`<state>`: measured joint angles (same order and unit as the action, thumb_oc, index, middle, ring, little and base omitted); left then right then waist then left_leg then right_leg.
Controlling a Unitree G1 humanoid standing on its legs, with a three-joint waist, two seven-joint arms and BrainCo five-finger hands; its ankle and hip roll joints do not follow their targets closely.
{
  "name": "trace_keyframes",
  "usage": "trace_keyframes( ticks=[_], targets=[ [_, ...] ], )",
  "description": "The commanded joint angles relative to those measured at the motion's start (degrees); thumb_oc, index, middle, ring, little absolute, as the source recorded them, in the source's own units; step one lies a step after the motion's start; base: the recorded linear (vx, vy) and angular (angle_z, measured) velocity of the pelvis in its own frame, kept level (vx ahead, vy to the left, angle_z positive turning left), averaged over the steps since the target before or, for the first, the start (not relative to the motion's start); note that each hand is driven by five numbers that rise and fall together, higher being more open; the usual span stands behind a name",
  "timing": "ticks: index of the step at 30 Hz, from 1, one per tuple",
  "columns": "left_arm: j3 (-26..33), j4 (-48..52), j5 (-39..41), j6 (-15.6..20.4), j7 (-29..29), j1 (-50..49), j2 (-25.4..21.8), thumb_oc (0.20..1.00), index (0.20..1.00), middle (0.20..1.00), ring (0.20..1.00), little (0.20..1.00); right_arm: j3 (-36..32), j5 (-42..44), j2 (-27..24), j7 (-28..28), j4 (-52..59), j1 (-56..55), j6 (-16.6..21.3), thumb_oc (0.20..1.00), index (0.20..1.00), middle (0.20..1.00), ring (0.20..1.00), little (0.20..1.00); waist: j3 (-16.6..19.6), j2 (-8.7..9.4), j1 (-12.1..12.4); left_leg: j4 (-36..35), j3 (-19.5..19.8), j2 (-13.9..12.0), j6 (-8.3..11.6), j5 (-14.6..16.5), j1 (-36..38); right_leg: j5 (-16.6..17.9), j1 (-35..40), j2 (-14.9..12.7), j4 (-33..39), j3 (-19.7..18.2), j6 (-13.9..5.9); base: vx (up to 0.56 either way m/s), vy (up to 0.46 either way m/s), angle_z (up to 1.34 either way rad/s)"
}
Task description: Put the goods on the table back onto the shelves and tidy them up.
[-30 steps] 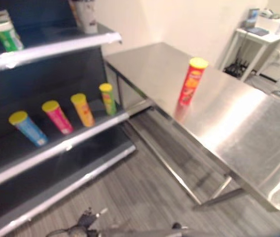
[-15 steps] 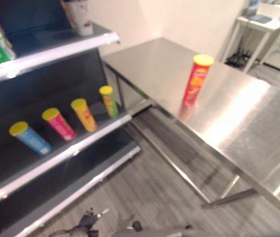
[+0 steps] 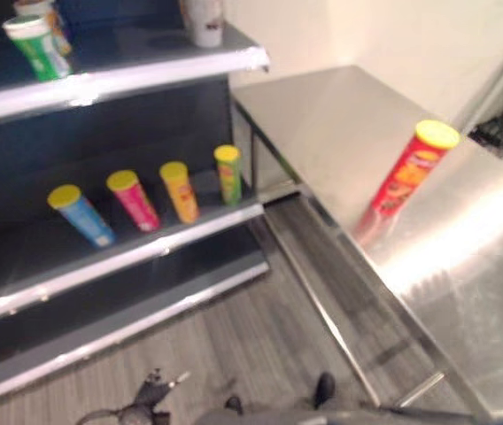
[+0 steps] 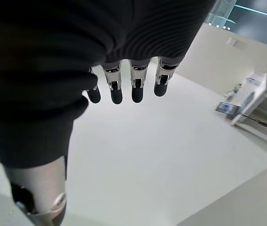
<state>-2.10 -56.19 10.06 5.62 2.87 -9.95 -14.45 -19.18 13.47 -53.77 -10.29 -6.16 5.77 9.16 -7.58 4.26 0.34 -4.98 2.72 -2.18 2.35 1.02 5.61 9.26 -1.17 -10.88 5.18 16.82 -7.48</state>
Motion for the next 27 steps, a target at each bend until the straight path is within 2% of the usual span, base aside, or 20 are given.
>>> trace_keyframes(
  ticks=[1, 6, 11, 20, 22, 27],
  targets=[
    [-0.57, -0.58, -0.82, 1.66, -0.66, 2.55, -2.74, 1.000, 1.000, 1.000, 1.000, 1.000, -3.26, 4.02, -4.88, 4.56, 2.72, -0.05, 2.57, 1.000, 1.000, 1.000, 1.000, 1.000, 0.93, 1.55, 1.11, -0.02, -3.24, -3.09, 3.65, 0.96, -2.92, -6.30, 4.91, -0.62, -0.18, 2.49, -3.33, 0.10, -0.105, 0.26],
    [-1.08, -0.49, -1.03, 1.87, -1.49, 1.75, -2.89, 1.000, 1.000, 1.000, 1.000, 1.000, 0.07, 8.40, -8.26, 9.00, 1.00, 0.22, 2.87, 1.000, 1.000, 1.000, 1.000, 1.000, 1.15, 1.74, 1.36, -0.02, -3.97, -3.57, 4.21, 0.83, -2.68, -6.69, 5.43, -0.42, -0.18, 3.21, -3.17, 0.03, -0.027, 0.18],
    [-1.62, 0.16, -0.30, 2.25, -1.88, 1.35, -2.70, 1.000, 1.000, 1.000, 1.000, 1.000, 3.72, 8.98, -11.34, 12.01, 0.65, 1.06, 2.55, 1.000, 1.000, 1.000, 1.000, 1.000, 1.54, 1.81, 1.53, -0.02, -4.42, -3.79, 4.49, 0.82, -2.38, -6.95, 6.03, -0.36, -0.18, 3.46, -3.03, 0.01, 0.002, -0.02],
    [-2.14, -1.65, -0.35, 2.73, -1.83, 1.92, -2.16, 1.000, 1.000, 1.000, 1.000, 1.000, 9.88, 8.56, -16.01, 15.07, -0.93, 3.61, 1.88, 1.000, 1.000, 1.000, 1.000, 1.000, 1.91, 1.92, 1.76, -0.02, -4.25, -3.85, 4.87, 0.77, -2.08, -6.99, 6.85, -0.81, -0.18, 4.56, -3.09, 0.00, 0.000, 0.00],
    [-2.20, -2.82, -0.48, 2.61, -1.76, 2.08, -2.10, 1.000, 1.000, 1.000, 1.000, 1.000, 13.31, 7.50, -17.64, 15.63, -2.73, 5.58, 1.24, 1.000, 1.000, 1.000, 1.000, 1.000, 2.12, 1.98, 2.08, -0.02, -4.08, -3.84, 5.01, 0.76, -2.06, -7.07, 7.16, -0.93, -0.18, 5.04, -3.05, 0.02, -0.008, 0.06],
    [-2.28, -3.41, 0.20, 2.58, -1.22, 2.10, -2.02, 1.000, 1.000, 1.000, 1.000, 1.000, 19.80, 5.30, -18.10, 14.76, -5.64, 11.88, 0.49, 1.000, 1.000, 1.000, 1.000, 1.000, 2.02, 1.91, 2.68, -0.02, -3.98, -3.89, 5.18, 0.60, -2.08, -7.24, 7.50, -1.03, -0.18, 5.54, -2.91, 0.00, -0.003, 0.01]
  ],
)
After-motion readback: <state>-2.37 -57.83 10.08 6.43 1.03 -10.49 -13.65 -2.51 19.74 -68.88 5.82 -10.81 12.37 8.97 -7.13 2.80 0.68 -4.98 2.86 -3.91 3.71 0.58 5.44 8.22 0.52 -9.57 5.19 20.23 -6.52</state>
